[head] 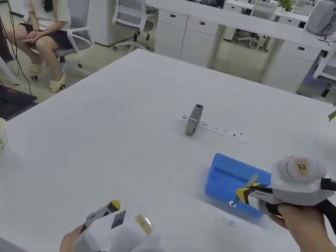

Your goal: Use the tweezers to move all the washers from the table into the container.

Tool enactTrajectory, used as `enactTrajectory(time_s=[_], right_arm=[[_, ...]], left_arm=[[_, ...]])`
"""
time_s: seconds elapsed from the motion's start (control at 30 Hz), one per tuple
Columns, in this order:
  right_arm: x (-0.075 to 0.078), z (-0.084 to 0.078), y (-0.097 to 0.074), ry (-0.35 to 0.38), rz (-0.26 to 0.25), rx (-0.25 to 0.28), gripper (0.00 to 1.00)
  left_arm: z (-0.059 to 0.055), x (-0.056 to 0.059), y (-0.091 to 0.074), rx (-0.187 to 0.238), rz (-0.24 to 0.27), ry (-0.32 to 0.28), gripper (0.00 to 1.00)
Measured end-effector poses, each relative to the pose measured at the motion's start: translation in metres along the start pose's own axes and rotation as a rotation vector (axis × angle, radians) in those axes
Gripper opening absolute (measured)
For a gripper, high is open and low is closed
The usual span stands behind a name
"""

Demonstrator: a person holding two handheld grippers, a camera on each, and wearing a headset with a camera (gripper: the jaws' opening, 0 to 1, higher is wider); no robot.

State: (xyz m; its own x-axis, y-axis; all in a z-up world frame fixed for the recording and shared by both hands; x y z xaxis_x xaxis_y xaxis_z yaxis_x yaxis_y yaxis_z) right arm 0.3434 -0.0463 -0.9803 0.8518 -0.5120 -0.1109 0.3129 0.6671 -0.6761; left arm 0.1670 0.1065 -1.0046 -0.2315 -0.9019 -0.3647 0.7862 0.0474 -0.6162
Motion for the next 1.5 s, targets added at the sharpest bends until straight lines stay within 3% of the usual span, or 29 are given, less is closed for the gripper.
enactTrajectory(time_s=[0.6, 0.93, 1.5], right_arm=[[0.013, 0.021, -0.005, -0.005, -0.030, 0.036, 0.02], [0.024, 0.033, 0.004, -0.013, -0.043, 0.042, 0.02], [0.051, 0.021, 0.027, 0.012, -0.070, -0.014, 0.02]], left_arm=[[-0.002, 0.000, 0.001, -0.009, 0.000, 0.000, 0.89], [-0.003, 0.001, 0.002, -0.017, -0.004, 0.003, 0.89], [-0.008, 0.002, 0.005, -0.042, -0.004, 0.019, 0.88]])
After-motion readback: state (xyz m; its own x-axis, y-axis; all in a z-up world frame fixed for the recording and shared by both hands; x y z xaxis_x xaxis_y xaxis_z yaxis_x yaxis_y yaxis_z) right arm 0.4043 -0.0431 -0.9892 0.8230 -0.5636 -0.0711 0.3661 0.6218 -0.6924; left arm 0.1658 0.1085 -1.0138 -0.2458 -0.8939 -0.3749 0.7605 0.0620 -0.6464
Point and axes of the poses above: the centre of the closed fingertips' face, and the gripper's own axes: y roughly forward along the fingers, x roughly to its right, z roughly out of its top, the point moved 1 cm from there along -y, roughly backward along the fingers, and after that the axes turned 11 degrees about z, right-handed, at the moved point
